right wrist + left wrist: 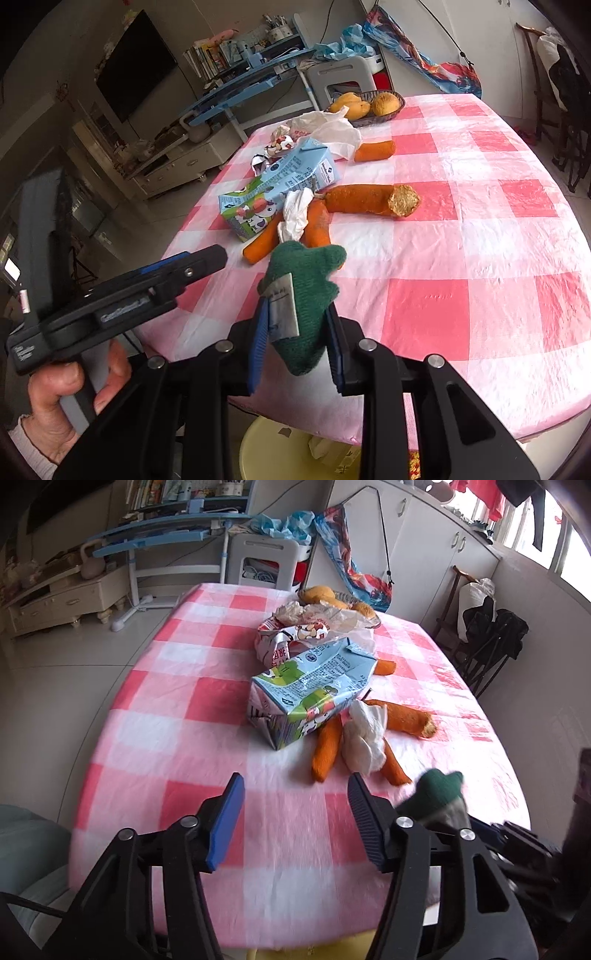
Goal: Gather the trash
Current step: 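Grasp the green knitted toy with the right tool while the left tool grasps an orange strip, then lower both held items over the yellow basin and open both tools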
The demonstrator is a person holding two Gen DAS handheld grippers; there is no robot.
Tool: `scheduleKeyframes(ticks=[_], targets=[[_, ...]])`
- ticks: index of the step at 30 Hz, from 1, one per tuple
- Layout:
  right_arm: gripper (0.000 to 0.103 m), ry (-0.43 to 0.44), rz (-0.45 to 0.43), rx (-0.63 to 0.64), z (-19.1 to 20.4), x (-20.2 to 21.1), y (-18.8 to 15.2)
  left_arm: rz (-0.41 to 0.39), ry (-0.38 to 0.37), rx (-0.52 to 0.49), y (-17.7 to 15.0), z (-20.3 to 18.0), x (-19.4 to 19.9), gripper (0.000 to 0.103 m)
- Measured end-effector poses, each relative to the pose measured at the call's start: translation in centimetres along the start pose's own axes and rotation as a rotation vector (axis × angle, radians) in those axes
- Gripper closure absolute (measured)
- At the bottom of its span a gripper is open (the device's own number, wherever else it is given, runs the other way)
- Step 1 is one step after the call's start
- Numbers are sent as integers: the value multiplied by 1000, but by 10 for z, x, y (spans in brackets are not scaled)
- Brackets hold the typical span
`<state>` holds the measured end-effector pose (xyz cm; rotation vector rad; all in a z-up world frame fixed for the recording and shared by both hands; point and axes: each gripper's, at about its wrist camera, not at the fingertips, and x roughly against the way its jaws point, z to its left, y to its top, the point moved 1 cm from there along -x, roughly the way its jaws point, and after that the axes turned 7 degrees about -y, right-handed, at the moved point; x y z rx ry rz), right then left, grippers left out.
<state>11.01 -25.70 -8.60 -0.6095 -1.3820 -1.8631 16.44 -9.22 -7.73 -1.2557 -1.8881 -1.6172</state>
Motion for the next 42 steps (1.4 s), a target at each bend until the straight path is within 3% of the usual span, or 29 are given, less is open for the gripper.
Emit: scheduleKeyframes(ticks=[3,10,11,12,13,15,32,42], targets=[[73,13,-2,-27,-5,-2,3,40,-2,16,6,2,-26,64],[73,26,5,-69,-16,-6,1,34,-19,-34,14,-18,-41,64],[73,25,6,-71,-17,-6,1,32,-13,-42,14,-20,-43,68],[73,26,7,-74,-18,-7,1,38,-15,-42,13,-21,-45,81],[73,27,8,-75,-18,-7,0,43,-17,-41,13,-21,-48,87],[73,29,10,-74,-17,-7,0,34,-23,-36,14,-20,-48,90],[73,62,-83,10,6,28,-1,-84,-15,-44,-34,-16,60,91],[73,52,-92,98,28,54,-31,-143,16,-78,-65,-23,114,91]])
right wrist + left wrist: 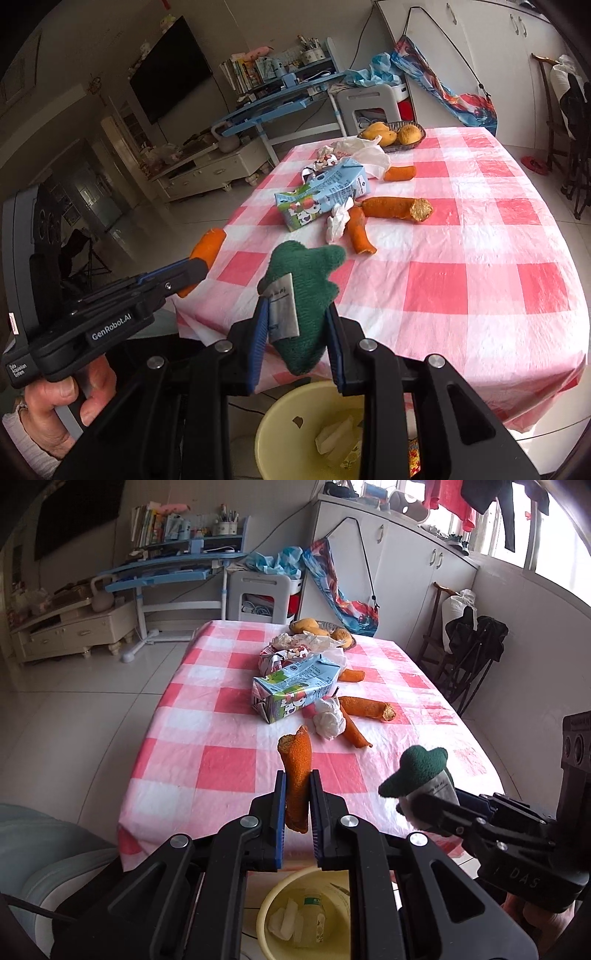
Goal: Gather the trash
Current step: 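Lower both held items over the yellow basin and open both tools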
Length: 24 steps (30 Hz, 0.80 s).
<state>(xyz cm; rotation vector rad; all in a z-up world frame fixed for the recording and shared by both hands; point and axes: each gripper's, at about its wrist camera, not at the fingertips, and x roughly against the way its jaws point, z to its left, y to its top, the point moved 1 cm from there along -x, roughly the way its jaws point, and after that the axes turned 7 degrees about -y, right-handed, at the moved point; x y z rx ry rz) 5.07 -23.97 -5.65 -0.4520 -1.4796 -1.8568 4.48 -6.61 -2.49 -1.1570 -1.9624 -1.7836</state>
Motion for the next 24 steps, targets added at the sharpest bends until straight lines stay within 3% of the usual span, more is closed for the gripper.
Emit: scheduleKeyframes(ticks=[13,18,24], targets=[[71,-8,80,44,19,21,-46,-8,-11,-9,-23,-4,31,91],[64,-23,100,43,22,23,-57,1,-20,-8,-31,-6,36,91],[45,-43,28,11,19,31,-54,33,-48,-25,-45,-14,39,91]])
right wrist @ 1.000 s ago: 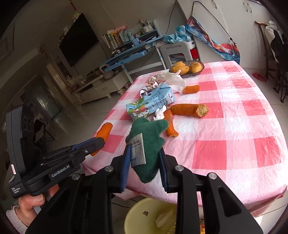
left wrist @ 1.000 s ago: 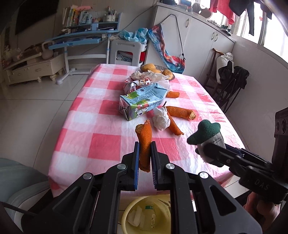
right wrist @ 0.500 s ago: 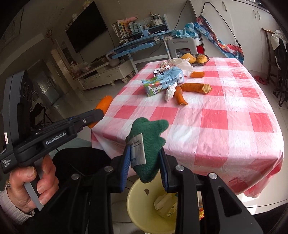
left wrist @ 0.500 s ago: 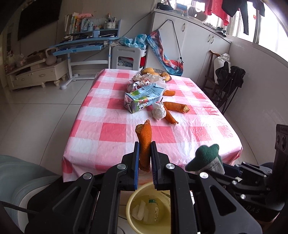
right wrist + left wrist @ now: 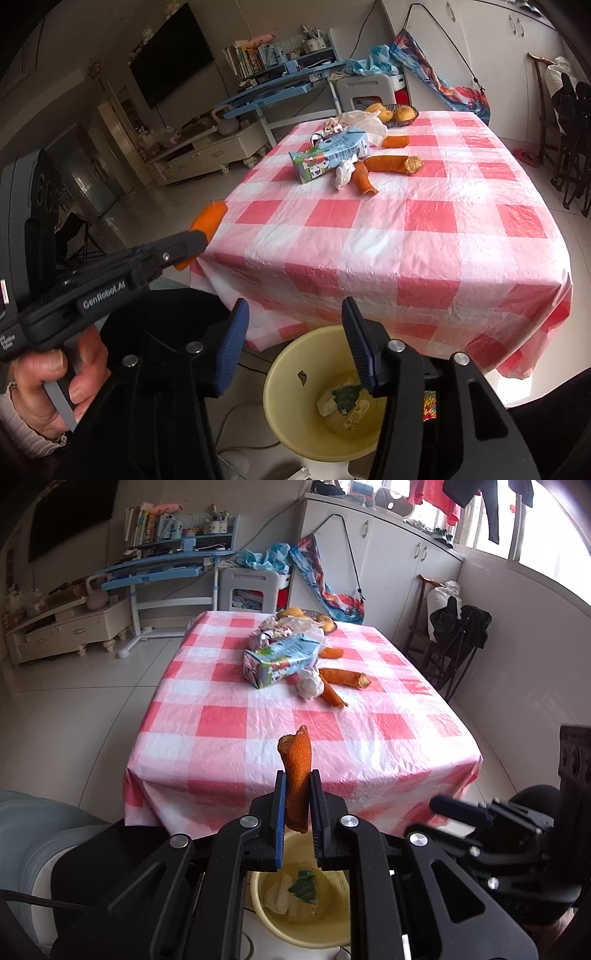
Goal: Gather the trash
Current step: 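Lower both held items over the yellow basin and open both tools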
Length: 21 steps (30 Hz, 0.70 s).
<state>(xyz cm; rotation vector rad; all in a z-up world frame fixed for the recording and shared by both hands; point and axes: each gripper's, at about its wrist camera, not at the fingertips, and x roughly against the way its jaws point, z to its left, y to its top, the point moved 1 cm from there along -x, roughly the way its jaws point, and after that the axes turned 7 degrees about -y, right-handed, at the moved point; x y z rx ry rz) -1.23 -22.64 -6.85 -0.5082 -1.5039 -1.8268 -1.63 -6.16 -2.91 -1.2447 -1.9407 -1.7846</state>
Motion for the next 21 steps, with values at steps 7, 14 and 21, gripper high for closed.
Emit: scheduleKeyframes(ticks=[7,14,21], targets=[[36,-32,-71,-51,-10,6,5,200,-103,-65,-27,-14,-25,89],[32,-47,-79,-80,-16,5,8,190,-34,-96,-35,-13,-22,54],[31,-52,-69,-59,-14,2,6,79,54,-84,-19,-3,-2,46]])
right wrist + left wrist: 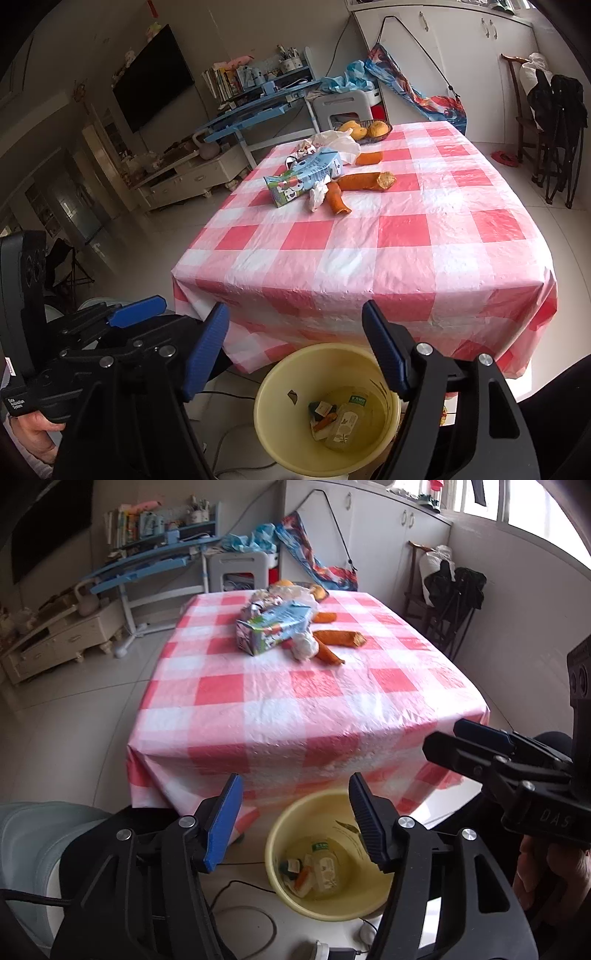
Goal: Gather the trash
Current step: 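Lower both held items over the yellow basin and open both tools, then grasp a white tissue with the right tool while the left tool grasps another orange strip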
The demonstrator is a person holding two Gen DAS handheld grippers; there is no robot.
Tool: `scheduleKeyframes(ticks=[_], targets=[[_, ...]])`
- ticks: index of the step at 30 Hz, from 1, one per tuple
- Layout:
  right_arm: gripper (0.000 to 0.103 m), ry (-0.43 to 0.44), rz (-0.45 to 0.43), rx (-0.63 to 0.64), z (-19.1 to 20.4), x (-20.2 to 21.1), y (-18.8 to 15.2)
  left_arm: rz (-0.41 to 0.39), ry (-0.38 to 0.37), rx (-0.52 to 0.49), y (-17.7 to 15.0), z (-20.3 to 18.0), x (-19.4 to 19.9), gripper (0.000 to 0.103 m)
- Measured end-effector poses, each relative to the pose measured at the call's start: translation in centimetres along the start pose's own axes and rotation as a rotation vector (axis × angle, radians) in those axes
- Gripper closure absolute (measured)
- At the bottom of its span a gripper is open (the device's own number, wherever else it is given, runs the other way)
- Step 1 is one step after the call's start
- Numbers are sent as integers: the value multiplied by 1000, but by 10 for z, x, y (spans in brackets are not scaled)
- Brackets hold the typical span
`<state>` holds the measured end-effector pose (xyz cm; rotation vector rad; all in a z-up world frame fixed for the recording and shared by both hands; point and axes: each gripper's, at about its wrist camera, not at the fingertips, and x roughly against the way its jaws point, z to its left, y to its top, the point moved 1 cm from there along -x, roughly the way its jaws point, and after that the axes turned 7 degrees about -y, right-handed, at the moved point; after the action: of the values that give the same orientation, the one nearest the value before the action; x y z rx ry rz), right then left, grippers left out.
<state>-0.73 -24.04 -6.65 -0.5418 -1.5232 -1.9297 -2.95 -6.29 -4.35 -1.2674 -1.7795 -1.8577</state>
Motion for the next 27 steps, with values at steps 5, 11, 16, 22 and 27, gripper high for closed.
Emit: scheduleKeyframes(ticks=[5,11,16,22,27], targets=[[31,-5,3,16,3,-1,-1,-34,24,20,2,5,7,45],[31,-9,7,32,5,-3,-2,-52,43,24,4,8,8,44],[31,4,5,42,9,-4,2,-81,69,33,9,12,9,42],[32,13,-15,89,17,-10,26,-127,108,85,28,34,10,40],[32,20,-12,132,23,-29,57,-148,122,117,42,48,8,40]])
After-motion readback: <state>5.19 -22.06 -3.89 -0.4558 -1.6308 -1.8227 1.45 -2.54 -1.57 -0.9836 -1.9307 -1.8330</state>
